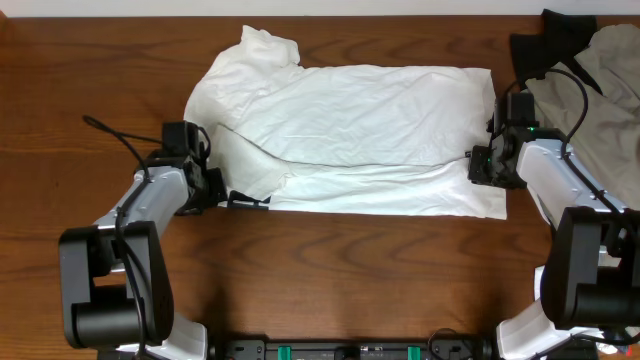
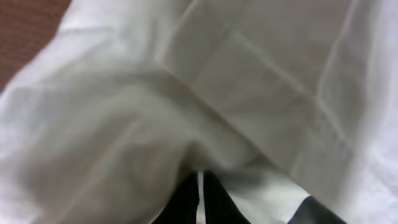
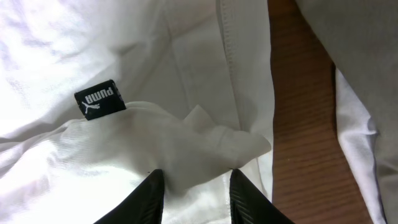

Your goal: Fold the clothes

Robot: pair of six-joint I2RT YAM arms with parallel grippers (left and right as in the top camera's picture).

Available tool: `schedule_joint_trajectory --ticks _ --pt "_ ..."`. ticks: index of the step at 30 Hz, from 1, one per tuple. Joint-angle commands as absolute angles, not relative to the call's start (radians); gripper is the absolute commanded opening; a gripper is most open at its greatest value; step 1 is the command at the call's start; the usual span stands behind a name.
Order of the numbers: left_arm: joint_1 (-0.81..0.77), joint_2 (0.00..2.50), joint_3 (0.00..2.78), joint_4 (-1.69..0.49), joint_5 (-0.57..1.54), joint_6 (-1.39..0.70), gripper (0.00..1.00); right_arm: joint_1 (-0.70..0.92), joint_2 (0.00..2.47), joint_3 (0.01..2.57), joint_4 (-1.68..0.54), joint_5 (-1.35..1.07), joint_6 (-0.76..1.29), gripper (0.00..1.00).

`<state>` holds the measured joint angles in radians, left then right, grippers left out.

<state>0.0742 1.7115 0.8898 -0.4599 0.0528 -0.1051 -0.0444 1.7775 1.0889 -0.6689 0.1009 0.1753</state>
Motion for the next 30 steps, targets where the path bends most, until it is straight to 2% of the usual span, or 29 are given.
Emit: schedule_joint_trajectory --ticks 1,16,23,27,30 --pt "0.086 1.744 0.883 -0.5 0.033 -0.118 0.08 -0.057 1.787 1.085 -0.669 0.097 0.178 0.33" --pt "0.086 1.744 0.883 -0.55 0.042 -0.136 0.09 -0.057 1.787 1.0 -0.599 0.096 0.178 0.36" --pt "0.086 1.744 0.883 -0.591 0.042 -0.149 0.09 -0.058 1.787 0.879 -0.531 0.097 0.178 0.46" --pt "0.086 1.744 0.883 -0.65 0.041 -0.17 0.09 -0.059 1.787 0.822 -0.542 0.097 0.187 0.58" --pt "0.086 1.744 0.883 -0.695 0.041 -0.192 0.08 -0.059 1.787 0.785 -0.541 0.097 0.187 0.6"
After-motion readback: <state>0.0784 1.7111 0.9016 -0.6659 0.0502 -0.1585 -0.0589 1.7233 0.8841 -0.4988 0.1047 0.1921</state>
